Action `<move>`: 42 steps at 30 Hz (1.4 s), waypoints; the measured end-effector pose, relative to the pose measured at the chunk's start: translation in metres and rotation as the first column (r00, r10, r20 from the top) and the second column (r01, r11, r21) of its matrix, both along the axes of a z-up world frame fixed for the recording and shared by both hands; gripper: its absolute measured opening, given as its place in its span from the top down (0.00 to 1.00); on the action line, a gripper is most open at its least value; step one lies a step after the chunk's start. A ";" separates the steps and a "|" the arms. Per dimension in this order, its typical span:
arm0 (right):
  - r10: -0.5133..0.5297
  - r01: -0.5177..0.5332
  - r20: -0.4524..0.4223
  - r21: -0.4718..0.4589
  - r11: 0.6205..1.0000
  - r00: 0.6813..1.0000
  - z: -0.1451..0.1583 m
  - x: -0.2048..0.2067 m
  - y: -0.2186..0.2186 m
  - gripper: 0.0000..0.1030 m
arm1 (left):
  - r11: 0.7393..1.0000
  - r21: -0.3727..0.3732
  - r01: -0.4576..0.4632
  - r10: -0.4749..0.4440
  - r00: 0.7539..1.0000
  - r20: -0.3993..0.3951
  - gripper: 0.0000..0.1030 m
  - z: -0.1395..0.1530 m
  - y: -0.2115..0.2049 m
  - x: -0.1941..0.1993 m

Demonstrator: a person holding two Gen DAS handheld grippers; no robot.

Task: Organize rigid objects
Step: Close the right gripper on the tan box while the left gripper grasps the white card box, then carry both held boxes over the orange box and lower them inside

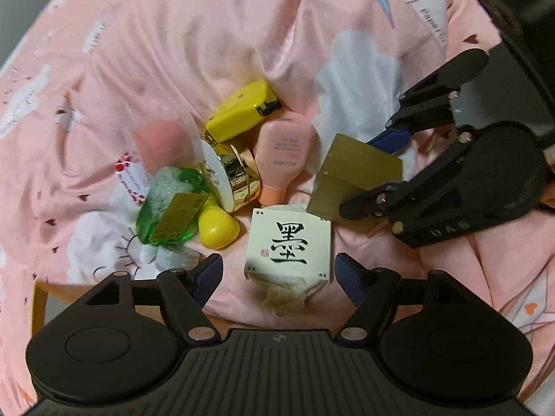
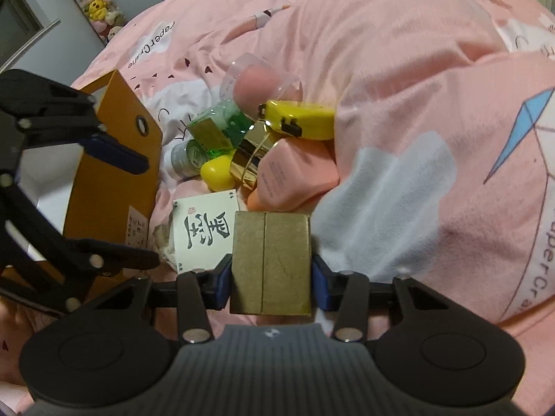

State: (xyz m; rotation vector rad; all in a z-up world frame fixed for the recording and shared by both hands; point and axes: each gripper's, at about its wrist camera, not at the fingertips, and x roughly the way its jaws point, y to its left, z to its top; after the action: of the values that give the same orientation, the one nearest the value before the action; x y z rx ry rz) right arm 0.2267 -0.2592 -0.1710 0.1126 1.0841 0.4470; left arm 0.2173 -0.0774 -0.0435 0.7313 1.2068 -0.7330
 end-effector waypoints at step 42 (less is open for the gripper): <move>-0.077 0.060 0.149 0.115 0.992 0.986 0.076 -0.006 -0.021 0.56 | 0.921 -0.254 -0.295 0.329 0.939 0.100 0.23 0.007 0.014 -0.002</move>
State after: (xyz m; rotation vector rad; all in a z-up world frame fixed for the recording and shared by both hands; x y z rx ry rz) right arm 0.2206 -0.2807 -0.0950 0.2092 0.9020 0.4461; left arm 0.2154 -0.0632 -0.0367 0.3731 1.0531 -0.5356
